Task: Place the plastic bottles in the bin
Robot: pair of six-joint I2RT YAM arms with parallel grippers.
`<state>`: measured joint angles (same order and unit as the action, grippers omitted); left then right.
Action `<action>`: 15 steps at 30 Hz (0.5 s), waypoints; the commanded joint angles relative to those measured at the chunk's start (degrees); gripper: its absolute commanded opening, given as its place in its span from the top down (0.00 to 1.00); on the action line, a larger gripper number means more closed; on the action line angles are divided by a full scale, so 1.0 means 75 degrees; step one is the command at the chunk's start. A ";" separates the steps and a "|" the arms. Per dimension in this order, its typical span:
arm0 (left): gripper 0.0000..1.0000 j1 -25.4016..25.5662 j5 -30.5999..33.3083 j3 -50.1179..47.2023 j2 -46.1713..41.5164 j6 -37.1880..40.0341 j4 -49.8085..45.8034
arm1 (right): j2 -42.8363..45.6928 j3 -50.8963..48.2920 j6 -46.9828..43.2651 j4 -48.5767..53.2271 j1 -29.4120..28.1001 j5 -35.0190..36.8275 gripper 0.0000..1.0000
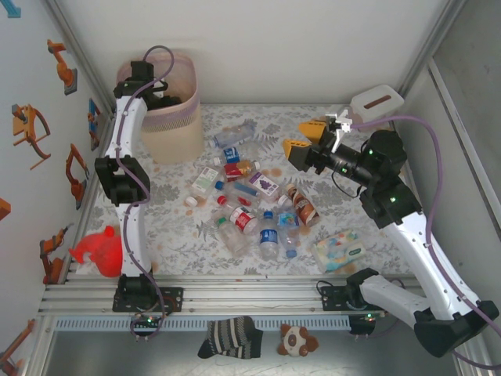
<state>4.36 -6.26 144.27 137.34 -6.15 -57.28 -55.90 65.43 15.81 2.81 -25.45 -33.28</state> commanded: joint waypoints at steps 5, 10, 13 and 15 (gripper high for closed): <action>0.15 -0.0077 -0.0134 0.0323 -0.0440 -0.0071 0.0087 | 0.0152 0.0128 -0.0040 -0.0030 -0.0063 0.0160 0.29; 0.14 -0.0066 -0.0185 0.0323 -0.0791 -0.0139 0.0139 | 0.0152 0.0143 -0.0032 -0.0057 -0.0073 0.0142 0.29; 0.13 -0.0066 -0.0252 0.0323 -0.1003 -0.0153 0.0169 | 0.0196 0.0136 -0.0047 -0.0014 -0.0063 0.0191 0.29; 0.13 -0.0059 -0.0298 0.0323 -0.1142 -0.0181 0.0192 | 0.0205 0.0135 -0.0055 0.0011 -0.0064 0.0227 0.29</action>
<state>4.10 -7.16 144.99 133.21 -6.76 -56.27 -55.59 65.43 15.79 2.87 -25.50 -32.53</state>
